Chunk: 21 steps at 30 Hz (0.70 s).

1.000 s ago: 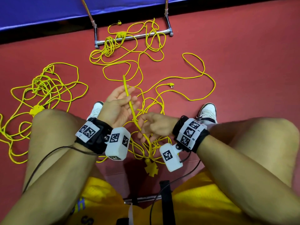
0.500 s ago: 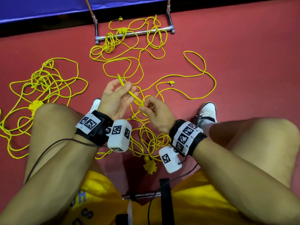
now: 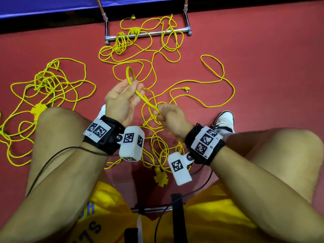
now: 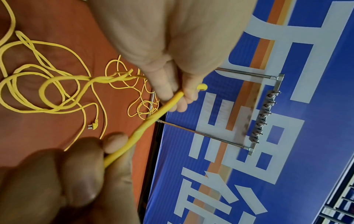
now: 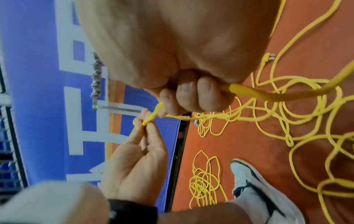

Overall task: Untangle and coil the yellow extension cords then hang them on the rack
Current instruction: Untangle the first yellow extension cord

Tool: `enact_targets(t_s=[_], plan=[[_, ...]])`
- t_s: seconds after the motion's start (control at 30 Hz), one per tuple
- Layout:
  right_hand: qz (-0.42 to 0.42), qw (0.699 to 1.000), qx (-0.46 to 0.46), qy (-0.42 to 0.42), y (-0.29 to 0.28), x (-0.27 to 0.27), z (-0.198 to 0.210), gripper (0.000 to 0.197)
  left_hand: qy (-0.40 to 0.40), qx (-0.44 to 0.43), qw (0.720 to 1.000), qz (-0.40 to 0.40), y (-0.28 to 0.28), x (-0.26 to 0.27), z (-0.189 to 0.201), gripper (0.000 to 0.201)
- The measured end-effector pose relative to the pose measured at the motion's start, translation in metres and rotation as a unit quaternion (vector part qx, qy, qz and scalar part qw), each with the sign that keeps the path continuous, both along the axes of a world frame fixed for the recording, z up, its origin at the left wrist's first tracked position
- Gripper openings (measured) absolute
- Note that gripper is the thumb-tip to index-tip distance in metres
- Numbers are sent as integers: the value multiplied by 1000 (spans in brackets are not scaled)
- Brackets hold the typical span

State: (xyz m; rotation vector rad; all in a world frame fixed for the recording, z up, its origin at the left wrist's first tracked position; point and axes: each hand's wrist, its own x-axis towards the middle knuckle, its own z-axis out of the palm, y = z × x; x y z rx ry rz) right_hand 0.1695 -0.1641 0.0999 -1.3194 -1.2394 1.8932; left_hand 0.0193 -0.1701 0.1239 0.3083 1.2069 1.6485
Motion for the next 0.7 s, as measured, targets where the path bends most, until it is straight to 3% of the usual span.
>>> enact_targets(t_s=[0.1,0.2,0.27,0.4,0.47,0.57,0.7], plan=[[33,989,-132,52,-3,6,9,32,-2,7,1000,-24,-2,1,1,15],[28,982,-171,81,-3,10,10,29,-17,8,999,-47,-2,-1,1,17],[20,988,-133,81,-5,10,10,27,-25,1,998,-50,-2,-1,-1,16],[11,997,70,24,-6,7,-4,23,-33,-8,999,-43,-2,0,-3,14],[5,992,126,-11,-5,7,-9,24,-34,-9,999,-39,-2,1,-4,13],[34,988,145,-40,-2,7,-8,27,-27,-7,999,-36,-1,2,-4,13],[48,994,96,-21,-1,3,-3,38,-31,-1,999,-12,0,1,-4,13]])
